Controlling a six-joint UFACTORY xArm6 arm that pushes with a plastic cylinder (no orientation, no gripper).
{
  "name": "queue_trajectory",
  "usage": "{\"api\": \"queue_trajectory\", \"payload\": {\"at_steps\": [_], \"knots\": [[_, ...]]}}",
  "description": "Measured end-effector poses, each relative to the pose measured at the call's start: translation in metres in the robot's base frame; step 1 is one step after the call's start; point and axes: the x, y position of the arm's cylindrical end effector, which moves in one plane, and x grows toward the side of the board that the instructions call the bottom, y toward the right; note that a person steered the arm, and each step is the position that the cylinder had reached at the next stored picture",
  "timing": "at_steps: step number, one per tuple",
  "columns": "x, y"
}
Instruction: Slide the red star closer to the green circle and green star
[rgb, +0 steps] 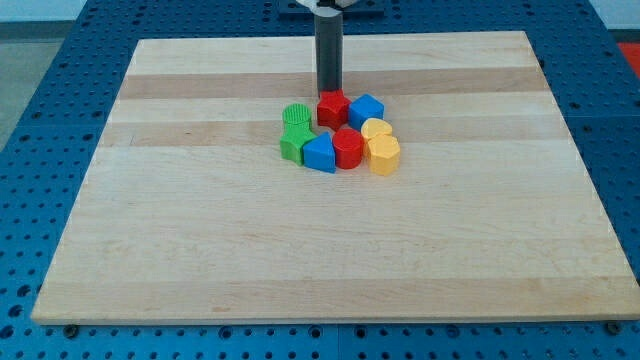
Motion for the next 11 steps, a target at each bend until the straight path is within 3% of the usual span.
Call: {"api": "queue_trajectory", "payload": {"at_steps": [6, 8, 11], "knots": [[0.000, 0.028], [0.024, 0.021], [0.023, 0.014]]}}
